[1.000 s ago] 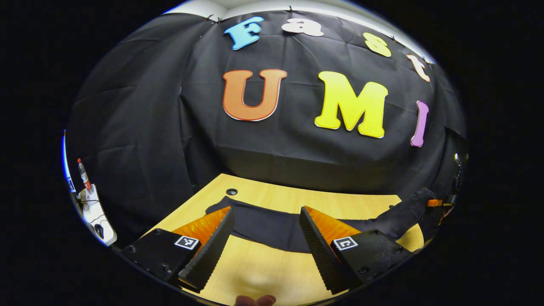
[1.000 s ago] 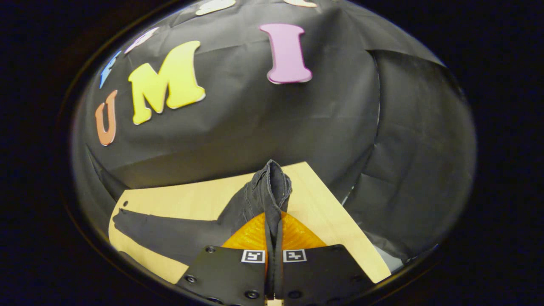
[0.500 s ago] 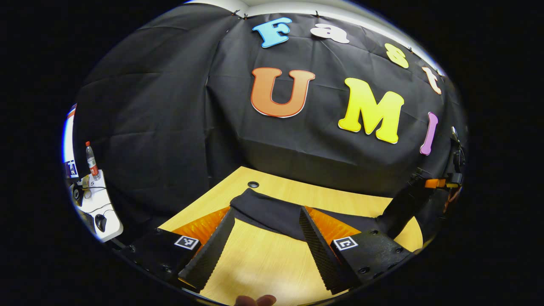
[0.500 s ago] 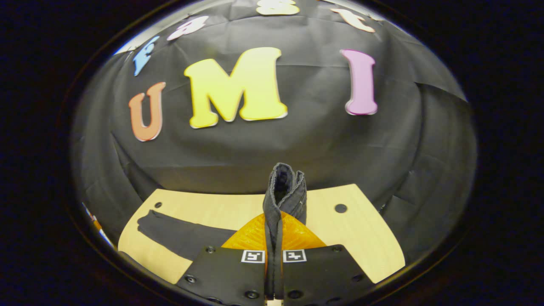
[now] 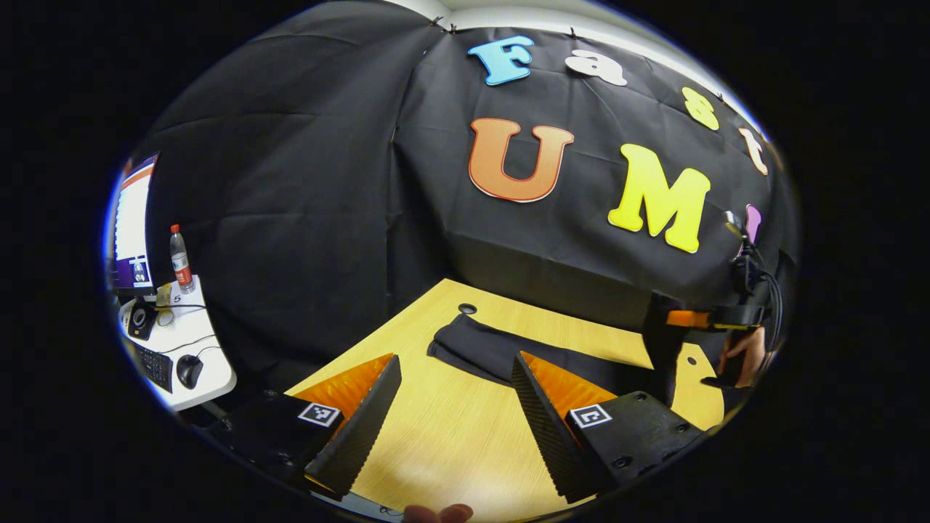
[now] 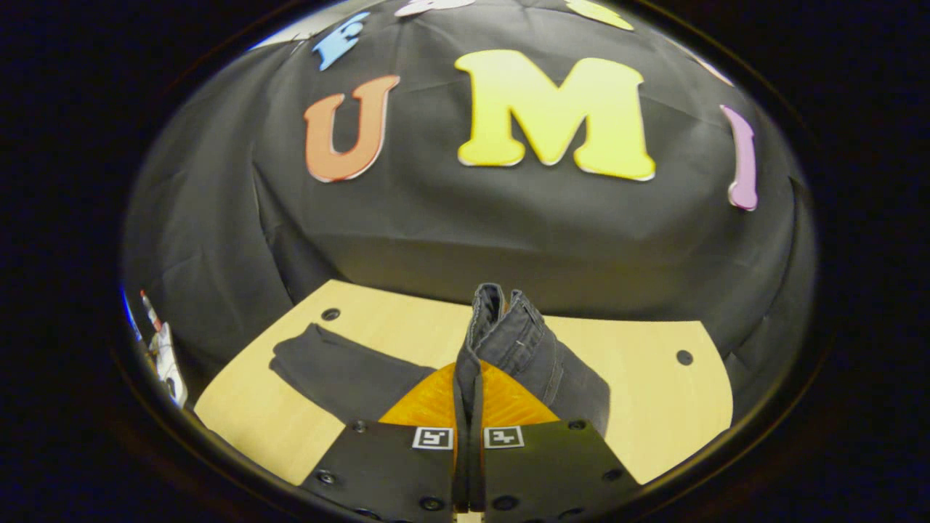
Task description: Grasp the waist and the cuffs of the jeans and fold them to make the two legs overlap; first hold the waist and fold one-third of the jeans toward the cuffs, then hold the cuffs and fold the remaining one-third in the same direction to finish folding.
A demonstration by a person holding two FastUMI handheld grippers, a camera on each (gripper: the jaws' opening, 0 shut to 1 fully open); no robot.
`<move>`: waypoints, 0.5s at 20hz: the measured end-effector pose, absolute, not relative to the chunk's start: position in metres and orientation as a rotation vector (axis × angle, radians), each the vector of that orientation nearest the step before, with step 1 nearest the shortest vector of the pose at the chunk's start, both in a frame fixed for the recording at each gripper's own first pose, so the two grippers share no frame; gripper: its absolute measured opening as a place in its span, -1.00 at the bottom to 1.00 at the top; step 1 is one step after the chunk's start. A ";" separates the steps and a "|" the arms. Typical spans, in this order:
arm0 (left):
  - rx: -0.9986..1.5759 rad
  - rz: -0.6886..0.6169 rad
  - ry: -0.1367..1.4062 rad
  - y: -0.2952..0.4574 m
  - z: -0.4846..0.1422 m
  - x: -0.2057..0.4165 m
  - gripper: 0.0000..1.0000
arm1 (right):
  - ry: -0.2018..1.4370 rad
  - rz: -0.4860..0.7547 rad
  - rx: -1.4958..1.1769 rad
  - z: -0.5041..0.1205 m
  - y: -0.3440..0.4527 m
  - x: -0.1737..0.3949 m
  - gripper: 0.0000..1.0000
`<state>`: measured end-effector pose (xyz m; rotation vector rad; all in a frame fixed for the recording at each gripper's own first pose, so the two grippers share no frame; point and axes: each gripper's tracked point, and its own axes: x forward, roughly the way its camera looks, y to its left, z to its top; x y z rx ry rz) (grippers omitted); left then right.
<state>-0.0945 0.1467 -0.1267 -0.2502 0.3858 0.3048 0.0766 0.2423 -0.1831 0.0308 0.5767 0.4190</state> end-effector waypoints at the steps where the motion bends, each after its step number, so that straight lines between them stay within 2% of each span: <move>1: -0.252 0.306 0.389 0.147 -0.127 -0.097 0.97 | 0.597 0.434 0.015 -0.199 0.258 0.072 -0.99; 5: -0.267 0.325 0.396 0.153 -0.128 -0.105 0.98 | 0.689 0.492 -0.083 -0.265 0.304 0.054 -0.99; 10: -0.268 0.363 0.403 0.171 -0.132 -0.116 0.97 | 0.757 0.505 -0.166 -0.315 0.334 0.042 -0.98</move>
